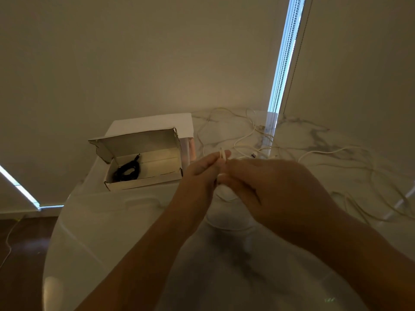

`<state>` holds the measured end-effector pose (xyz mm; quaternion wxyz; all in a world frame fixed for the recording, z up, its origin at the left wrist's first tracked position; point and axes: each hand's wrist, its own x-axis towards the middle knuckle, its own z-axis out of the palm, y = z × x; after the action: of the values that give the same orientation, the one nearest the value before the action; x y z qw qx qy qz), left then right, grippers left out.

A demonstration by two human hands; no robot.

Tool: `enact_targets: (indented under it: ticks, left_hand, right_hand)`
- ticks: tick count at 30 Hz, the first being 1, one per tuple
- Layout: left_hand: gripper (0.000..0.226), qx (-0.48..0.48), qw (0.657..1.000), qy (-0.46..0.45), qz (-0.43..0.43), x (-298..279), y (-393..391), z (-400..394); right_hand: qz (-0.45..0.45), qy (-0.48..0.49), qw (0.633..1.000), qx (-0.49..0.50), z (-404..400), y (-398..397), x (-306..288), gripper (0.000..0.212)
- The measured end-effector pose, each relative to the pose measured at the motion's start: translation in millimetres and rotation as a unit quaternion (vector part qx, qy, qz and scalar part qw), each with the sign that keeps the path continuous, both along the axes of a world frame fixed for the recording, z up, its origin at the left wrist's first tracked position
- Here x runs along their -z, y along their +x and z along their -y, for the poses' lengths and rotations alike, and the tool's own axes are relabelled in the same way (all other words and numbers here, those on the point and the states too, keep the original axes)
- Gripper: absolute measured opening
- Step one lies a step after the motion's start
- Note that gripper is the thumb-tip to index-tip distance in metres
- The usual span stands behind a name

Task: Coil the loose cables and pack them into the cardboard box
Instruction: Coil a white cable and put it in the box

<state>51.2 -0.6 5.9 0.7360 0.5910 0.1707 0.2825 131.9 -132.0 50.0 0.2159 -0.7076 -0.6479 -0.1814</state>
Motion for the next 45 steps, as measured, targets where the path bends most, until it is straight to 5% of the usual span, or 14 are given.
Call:
enact_targets:
  ticks: [11,16,21,32,45]
  left_hand:
    - [0.053,0.070,0.997,0.016,-0.007,-4.2,3.9,11.4]
    - [0.040,0.080,0.994,-0.067,0.015,-0.3,4.7,7.5]
    - [0.045,0.100,0.983,-0.143,0.055,-2.8,4.5,7.8]
    - [0.046,0.108,0.947,-0.283,0.108,-3.0,4.2,1.1]
    - [0.051,0.032,0.938,-0.304,0.164,-9.7,-2.1,-10.5]
  right_hand:
    - [-0.150,0.078,0.981,0.101,5.9,56.7,-9.0,0.025]
    - [-0.200,0.040,0.973,0.113,1.8,65.9,1.7,0.022]
    - [-0.198,-0.053,0.971,0.126,-2.3,65.1,8.6,0.030]
    - [-0.194,-0.059,0.972,0.118,-9.4,53.9,23.6,0.033]
    - [-0.082,-0.144,0.978,0.126,-11.0,10.4,27.6,0.039]
